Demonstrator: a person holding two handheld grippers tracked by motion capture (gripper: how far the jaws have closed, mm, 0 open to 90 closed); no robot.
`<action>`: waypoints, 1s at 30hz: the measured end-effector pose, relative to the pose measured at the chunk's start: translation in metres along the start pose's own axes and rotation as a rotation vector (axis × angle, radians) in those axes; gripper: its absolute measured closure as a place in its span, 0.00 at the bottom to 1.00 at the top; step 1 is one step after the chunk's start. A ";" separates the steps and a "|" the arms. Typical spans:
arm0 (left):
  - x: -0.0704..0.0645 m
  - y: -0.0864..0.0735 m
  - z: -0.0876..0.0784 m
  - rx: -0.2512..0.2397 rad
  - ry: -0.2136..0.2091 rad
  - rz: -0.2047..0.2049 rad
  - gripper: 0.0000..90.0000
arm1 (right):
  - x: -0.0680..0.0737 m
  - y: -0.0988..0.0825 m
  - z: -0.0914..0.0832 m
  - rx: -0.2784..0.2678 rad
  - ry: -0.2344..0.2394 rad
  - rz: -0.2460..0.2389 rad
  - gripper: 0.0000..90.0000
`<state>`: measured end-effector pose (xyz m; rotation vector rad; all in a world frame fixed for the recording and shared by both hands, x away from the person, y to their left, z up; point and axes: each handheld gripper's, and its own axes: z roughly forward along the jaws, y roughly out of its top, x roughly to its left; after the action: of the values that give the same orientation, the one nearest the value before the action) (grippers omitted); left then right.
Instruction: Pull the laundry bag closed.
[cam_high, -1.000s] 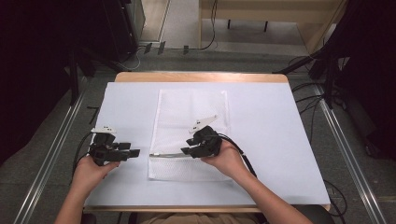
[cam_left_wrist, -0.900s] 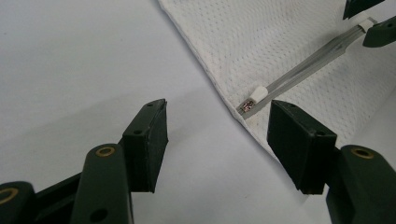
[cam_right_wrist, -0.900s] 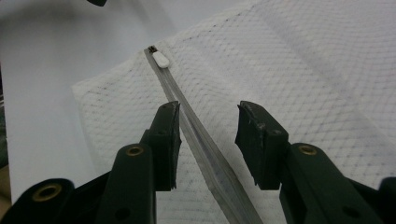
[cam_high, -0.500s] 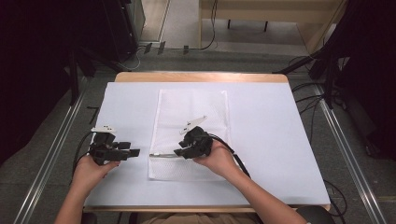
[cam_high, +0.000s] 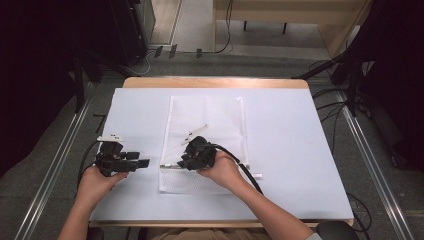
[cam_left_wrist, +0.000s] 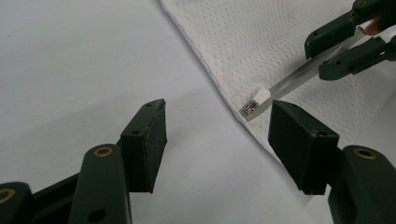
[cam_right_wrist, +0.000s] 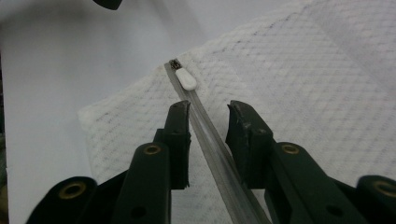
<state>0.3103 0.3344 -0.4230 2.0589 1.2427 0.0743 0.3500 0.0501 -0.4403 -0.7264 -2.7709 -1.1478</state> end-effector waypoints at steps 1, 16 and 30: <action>0.000 0.000 0.000 0.000 0.000 0.000 0.42 | 0.000 0.000 0.002 0.000 0.006 -0.003 0.81; 0.000 0.000 0.001 0.008 0.000 0.003 0.42 | 0.005 0.004 0.029 0.034 0.048 0.030 0.90; 0.001 0.000 0.000 0.009 -0.001 0.002 0.42 | 0.014 0.013 0.043 0.027 0.057 0.006 0.89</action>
<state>0.3106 0.3353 -0.4234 2.0682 1.2427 0.0688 0.3489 0.0932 -0.4600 -0.6878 -2.7297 -1.1092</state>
